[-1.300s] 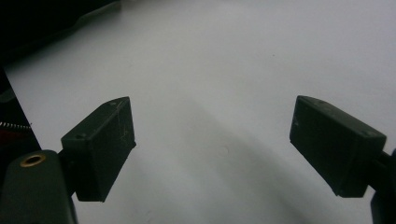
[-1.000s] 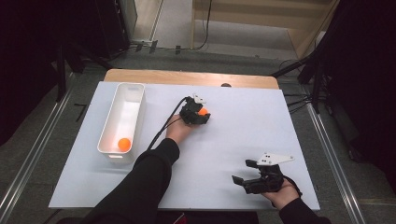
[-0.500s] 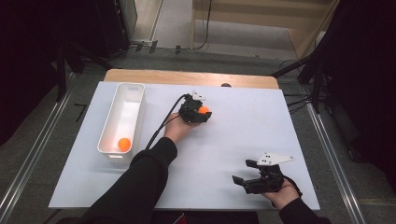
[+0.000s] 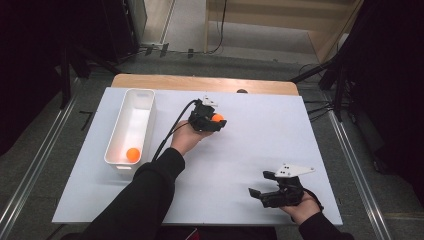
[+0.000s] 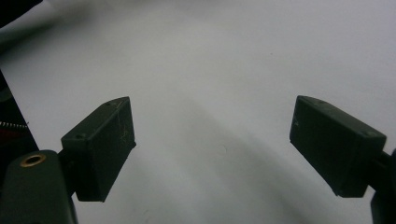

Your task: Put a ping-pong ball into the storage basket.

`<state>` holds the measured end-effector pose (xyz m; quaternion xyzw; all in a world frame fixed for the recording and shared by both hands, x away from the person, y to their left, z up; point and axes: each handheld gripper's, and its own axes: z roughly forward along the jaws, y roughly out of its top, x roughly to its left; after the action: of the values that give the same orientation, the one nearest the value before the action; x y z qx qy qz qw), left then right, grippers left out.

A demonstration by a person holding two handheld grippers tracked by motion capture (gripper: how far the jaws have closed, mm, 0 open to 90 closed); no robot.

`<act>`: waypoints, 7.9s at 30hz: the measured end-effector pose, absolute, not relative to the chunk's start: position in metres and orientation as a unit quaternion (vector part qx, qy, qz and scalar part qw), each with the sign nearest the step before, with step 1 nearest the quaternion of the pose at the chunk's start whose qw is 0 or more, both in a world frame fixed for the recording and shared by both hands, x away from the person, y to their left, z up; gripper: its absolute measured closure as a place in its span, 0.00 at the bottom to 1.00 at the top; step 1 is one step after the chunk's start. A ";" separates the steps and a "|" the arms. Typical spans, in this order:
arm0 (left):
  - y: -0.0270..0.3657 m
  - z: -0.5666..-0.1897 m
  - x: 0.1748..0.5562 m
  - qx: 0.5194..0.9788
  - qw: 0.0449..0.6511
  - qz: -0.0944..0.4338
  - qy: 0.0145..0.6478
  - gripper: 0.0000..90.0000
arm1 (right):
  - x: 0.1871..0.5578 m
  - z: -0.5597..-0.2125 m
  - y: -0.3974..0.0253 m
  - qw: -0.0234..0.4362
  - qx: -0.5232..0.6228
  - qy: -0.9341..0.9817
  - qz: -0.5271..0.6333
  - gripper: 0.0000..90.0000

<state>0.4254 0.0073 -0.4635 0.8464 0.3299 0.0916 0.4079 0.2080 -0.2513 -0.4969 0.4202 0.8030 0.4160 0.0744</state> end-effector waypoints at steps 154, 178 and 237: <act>0.142 -0.378 0.385 0.821 0.442 0.106 0.346 0.56 | 0.210 -0.493 -0.249 0.083 0.414 0.804 0.419 0.14; 0.168 -0.378 0.385 0.807 0.442 0.120 0.373 0.56 | 0.210 -0.493 -0.249 0.081 0.415 0.803 0.420 0.14; 0.219 -0.382 0.387 0.745 0.417 0.198 0.483 0.56 | 0.211 -0.493 -0.248 0.080 0.411 0.806 0.418 0.14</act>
<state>0.3867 0.2192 -0.3818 0.7446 0.4826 0.1975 0.4166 0.2109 -0.2477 -0.4927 0.4112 0.8061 0.4182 0.0797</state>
